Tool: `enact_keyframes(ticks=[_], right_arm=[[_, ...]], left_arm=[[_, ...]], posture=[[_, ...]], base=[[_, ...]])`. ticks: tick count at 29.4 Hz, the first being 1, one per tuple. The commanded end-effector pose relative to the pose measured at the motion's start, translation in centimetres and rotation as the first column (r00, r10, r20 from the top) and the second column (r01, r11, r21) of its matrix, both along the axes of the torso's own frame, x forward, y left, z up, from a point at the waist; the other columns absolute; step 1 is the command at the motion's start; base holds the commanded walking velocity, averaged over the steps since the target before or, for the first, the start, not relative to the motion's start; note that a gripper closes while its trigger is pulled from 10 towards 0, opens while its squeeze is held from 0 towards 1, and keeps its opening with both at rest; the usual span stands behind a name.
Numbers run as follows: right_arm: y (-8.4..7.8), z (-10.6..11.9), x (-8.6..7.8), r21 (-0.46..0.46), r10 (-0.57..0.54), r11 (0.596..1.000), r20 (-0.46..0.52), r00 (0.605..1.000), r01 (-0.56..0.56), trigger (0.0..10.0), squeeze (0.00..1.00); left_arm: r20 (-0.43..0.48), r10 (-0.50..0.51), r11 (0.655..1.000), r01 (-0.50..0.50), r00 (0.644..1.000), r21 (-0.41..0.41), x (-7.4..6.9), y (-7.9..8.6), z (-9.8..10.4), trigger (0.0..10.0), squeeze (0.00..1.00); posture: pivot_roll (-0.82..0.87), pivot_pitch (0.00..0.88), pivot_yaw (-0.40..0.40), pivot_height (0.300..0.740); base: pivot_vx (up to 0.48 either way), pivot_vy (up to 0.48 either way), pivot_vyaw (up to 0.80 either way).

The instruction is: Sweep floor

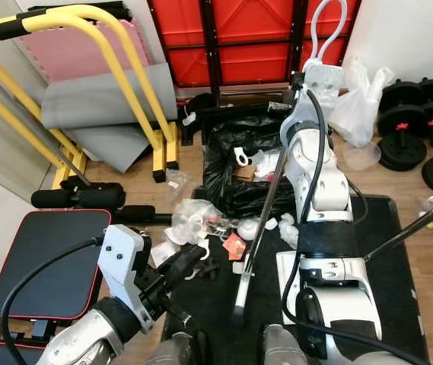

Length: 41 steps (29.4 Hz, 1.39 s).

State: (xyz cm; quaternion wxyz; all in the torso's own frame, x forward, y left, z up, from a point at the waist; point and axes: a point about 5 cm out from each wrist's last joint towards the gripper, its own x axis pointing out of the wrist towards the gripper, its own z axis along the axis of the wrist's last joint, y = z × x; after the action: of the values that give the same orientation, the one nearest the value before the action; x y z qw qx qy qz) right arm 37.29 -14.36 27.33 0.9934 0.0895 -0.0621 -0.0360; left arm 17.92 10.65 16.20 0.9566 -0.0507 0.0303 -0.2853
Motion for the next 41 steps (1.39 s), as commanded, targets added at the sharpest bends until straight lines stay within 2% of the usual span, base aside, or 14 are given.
enact_keyframes(ticks=[1, 2, 5, 9, 10, 17, 23, 24, 28, 29, 31, 36, 41], right_arm=[[0.3, 1.0, -0.2, 0.032, 0.025, 0.999, -0.006, 1.0, -0.025, 10.0, 0.0], [0.3, 1.3, -0.3, 0.042, 0.027, 0.999, -0.005, 1.0, -0.027, 10.0, 0.0], [1.0, 3.3, -0.6, 0.116, 0.082, 0.989, 0.083, 0.993, -0.091, 10.0, 0.0], [1.1, 3.7, -0.6, 0.133, 0.093, 0.985, 0.104, 0.99, -0.107, 10.0, 0.0], [1.4, 4.3, -0.7, 0.15, 0.109, 0.98, 0.139, 0.984, -0.13, 10.0, 0.0], [1.8, 4.3, -0.4, 0.169, 0.11, 0.975, 0.188, 0.976, -0.142, 10.0, 0.0], [2.5, 2.2, 0.7, 0.209, 0.118, 0.965, 0.201, 0.972, -0.16, 10.0, 0.0], [2.4, 1.1, 1.3, 0.205, 0.109, 0.968, 0.188, 0.976, -0.148, 10.0, 0.0], [2.0, -0.3, 2.1, 0.16, 0.084, 0.981, 0.18, 0.98, -0.113, 10.0, 0.0], [1.7, -0.4, 2.3, 0.123, 0.069, 0.988, 0.194, 0.978, -0.095, 10.0, 0.0], [1.7, -0.4, 2.3, 0.123, 0.069, 0.988, 0.194, 0.978, -0.095, 10.0, 0.0], [0.8, -0.2, 2.4, 0.019, 0.014, 1.0, 0.23, 0.973, -0.019, 10.0, 0.0], [0.4, -0.6, 2.5, -0.005, -0.01, 1.0, 0.221, 0.975, 0.011, 10.0, 0.0]], left_arm=[[-0.025, -0.032, 0.999, 0.032, 0.999, -0.002, -0.3, -0.1, -0.5, 10.0, 0.0], [-0.025, -0.032, 0.999, 0.032, 0.999, -0.003, -0.3, -0.1, -0.5, 10.0, 0.0], [-0.026, -0.033, 0.999, 0.033, 0.999, -0.006, -0.2, -0.1, -0.5, 10.0, 0.0], [-0.026, -0.033, 0.999, 0.033, 0.999, -0.007, -0.2, -0.1, -0.5, 10.0, 0.0], [-0.026, -0.033, 0.999, 0.033, 0.999, -0.008, -0.2, -0.1, -0.5, 10.0, 0.0], [-0.026, -0.031, 0.999, 0.031, 0.999, -0.008, -0.3, -0.1, -0.5, 10.0, 0.0], [-0.028, -0.032, 0.999, 0.032, 0.999, -0.006, -0.6, -0.1, -0.4, 10.0, 0.0], [-0.029, -0.032, 0.999, 0.032, 0.999, -0.004, -0.7, -0.1, -0.3, 10.0, 0.0], [-0.035, -0.032, 0.999, 0.032, 0.999, -0.001, -1.2, -0.1, -0.1, 10.0, 0.0], [-0.039, -0.034, 0.999, 0.034, 0.999, -0.001, -1.5, 0.0, -0.1, 10.0, 0.0], [-0.039, -0.034, 0.999, 0.034, 0.999, -0.001, -1.5, 0.0, -0.1, 10.0, 0.0], [-0.053, -0.048, 0.999, 0.048, 0.997, -0.003, -2.1, 0.0, 0.2, 10.0, 0.0], [-0.056, -0.051, 0.999, 0.051, 0.997, -0.005, -2.2, 0.1, 0.2, 10.0, 0.0]], posture=[[-0.11, 0.247, 0.015, 0.74], [-0.11, 0.247, 0.015, 0.74], [-0.11, 0.246, 0.015, 0.74], [-0.11, 0.246, 0.015, 0.74], [-0.1, 0.245, 0.014, 0.74], [-0.1, 0.248, 0.013, 0.74], [-0.07, 0.257, 0.014, 0.74], [-0.05, 0.265, 0.014, 0.74], [-0.03, 0.287, 0.025, 0.74], [-0.02, 0.295, 0.03, 0.74], [-0.02, 0.295, 0.03, 0.74], [-0.01, 0.316, 0.047, 0.74], [-0.01, 0.322, 0.048, 0.74]], base=[[0.0, 0.0, 0.0], [0.0, 0.0, 0.0], [0.0, 0.0, 0.0], [0.0, 0.0, 0.0], [0.0, 0.0, 0.0], [0.0, 0.0, 0.0], [0.0, 0.0, 0.0], [0.0, 0.0, 0.0], [0.0, 0.0, 0.0], [0.0, 0.0, 0.0], [0.0, 0.0, 0.0], [0.0, 0.0, 0.0], [0.0, 0.0, 0.0]])
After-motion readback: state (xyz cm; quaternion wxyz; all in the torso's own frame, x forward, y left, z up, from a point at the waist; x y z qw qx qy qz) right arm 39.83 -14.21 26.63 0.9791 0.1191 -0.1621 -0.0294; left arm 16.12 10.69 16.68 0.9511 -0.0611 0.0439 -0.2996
